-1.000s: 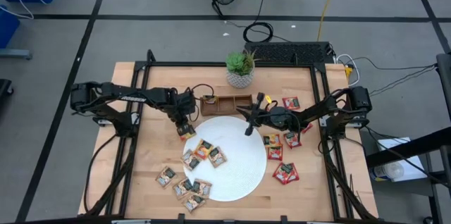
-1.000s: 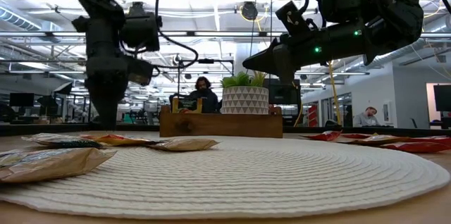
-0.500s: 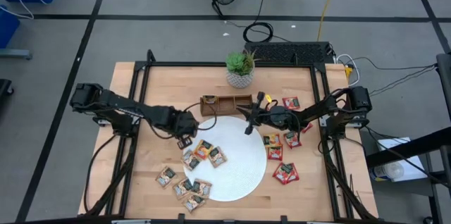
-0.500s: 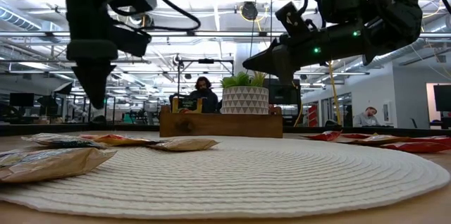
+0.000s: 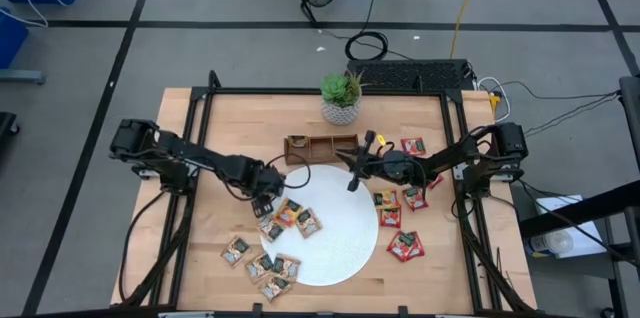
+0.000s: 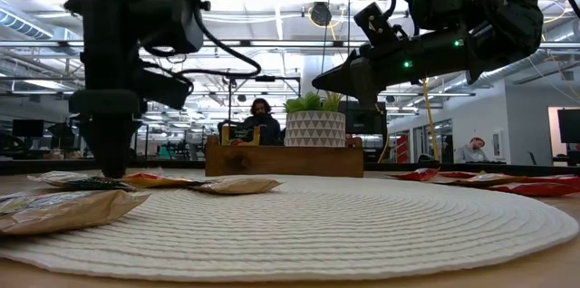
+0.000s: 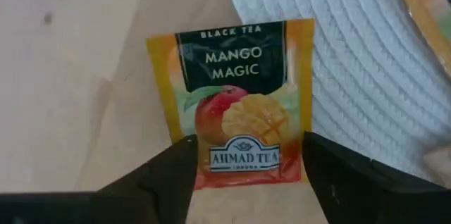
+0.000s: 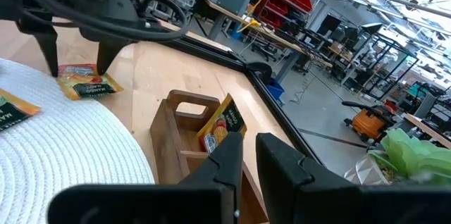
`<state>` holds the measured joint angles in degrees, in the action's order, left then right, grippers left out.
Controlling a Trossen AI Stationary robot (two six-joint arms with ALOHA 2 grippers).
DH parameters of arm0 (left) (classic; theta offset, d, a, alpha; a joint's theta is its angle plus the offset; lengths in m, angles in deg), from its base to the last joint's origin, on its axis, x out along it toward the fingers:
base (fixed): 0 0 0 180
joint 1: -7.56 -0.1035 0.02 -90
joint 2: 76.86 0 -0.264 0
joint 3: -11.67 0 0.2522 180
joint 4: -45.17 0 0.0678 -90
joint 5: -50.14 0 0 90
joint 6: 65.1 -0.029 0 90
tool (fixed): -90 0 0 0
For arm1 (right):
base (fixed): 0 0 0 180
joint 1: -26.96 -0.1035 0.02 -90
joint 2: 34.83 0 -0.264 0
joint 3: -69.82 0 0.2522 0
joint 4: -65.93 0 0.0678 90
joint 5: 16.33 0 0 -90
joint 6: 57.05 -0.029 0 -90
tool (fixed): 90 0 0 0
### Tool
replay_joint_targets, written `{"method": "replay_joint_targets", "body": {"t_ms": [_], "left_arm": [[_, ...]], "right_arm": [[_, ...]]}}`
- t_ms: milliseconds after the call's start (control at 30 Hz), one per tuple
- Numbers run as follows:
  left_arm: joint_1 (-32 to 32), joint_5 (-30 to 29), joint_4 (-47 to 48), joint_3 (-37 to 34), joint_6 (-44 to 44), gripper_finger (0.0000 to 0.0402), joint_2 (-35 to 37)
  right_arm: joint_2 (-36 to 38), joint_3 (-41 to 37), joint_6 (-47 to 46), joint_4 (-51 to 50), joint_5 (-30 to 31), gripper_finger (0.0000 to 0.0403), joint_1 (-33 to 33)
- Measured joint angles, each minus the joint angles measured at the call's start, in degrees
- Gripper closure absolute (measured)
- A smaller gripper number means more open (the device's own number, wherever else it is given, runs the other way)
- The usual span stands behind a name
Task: Pick & Place Tea
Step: Put the mango tea bag into the wooden organizer
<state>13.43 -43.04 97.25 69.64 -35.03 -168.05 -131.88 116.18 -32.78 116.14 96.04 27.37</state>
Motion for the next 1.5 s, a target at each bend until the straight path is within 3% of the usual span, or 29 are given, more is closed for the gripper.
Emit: {"method": "replay_joint_targets", "body": {"t_ms": [167,333,467,700,833,967,1167,1267,1367,1500], "left_arm": [[-2.59,2.29,-2.77,-1.89,-1.77,0.0140,-0.90],[-3.56,1.86,-3.65,-2.19,-4.24,0.0172,-0.33],[-3.15,1.83,-4.40,-2.24,-6.93,0.0228,-0.35],[-3.19,2.12,-0.85,-1.02,-7.52,0.0367,1.09],[-2.61,1.14,4.64,2.38,-6.52,0.0374,3.81],[-0.17,-7.81,5.70,6.96,-11.61,0.0373,5.46],[1.77,-34.00,-1.25,12.67,-25.77,0.0373,4.79],[1.69,-42.36,-8.89,13.09,-36.08,0.0373,3.87],[1.14,-44.26,-18.53,13.39,-45.59,0.0373,3.95],[0.96,-43.76,-25.69,13.37,-53.63,0.0373,3.93]], "right_arm": [[0.00,0.00,0.00,0.03,0.00,0.0369,0.00],[0.00,0.00,0.01,0.02,0.00,0.0369,0.00],[0.00,0.00,0.01,0.00,0.00,0.0369,0.00],[0.00,0.00,0.00,0.02,0.00,0.0369,0.00],[0.00,0.00,-0.18,0.40,-0.02,0.0369,0.00],[0.00,0.00,-3.24,1.42,-3.40,0.0369,0.02],[-0.02,0.02,-11.30,5.52,-18.88,0.0369,2.13],[-0.04,0.03,-16.16,8.71,-19.69,0.0369,3.75],[0.01,0.57,-19.82,8.99,-20.94,0.0368,5.78],[0.00,1.51,-27.08,7.42,-30.50,0.0343,8.91]]}}
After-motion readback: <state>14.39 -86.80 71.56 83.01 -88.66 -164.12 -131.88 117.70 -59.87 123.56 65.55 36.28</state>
